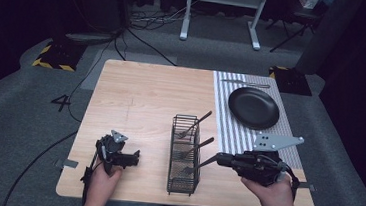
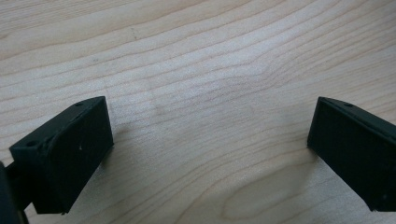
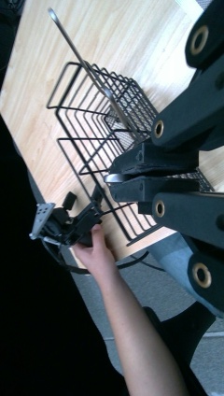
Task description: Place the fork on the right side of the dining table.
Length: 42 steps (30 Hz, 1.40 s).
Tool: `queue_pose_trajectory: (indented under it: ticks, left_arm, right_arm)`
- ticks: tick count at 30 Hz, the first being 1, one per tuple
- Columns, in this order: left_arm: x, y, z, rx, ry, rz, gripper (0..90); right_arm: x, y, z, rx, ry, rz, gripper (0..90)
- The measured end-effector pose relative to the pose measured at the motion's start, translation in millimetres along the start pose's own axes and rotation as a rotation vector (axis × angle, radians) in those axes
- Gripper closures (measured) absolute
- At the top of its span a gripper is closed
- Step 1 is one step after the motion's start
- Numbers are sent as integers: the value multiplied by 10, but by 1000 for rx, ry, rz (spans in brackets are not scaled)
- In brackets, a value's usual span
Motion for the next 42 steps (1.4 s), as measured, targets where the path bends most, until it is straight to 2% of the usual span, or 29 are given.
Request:
queue_pose_trajectory:
  ticks: [10,23,30,42]
  left_arm:
    - [-1,13,16,-1,0,-5,2]
    - [-1,13,16,-1,1,-5,2]
    - [0,14,16,0,0,-5,2]
    - [-1,14,16,0,0,-5,2]
  right_arm:
    - [14,-176,167,44,4,7,866]
    - [113,-414,326,92,13,-2,867]
    - [210,-564,379,118,32,-12,867]
    - [450,-829,455,165,64,-68,867]
Point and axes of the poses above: each handheld gripper's, and its own axes: y roughly forward along the jaws, z roughly out of its top, x roughly to its right, the point moved 9 cm from there along y, roughly forward along the jaws, and after that the axes turned 8 degrees about -z, right-handed, at the moved point
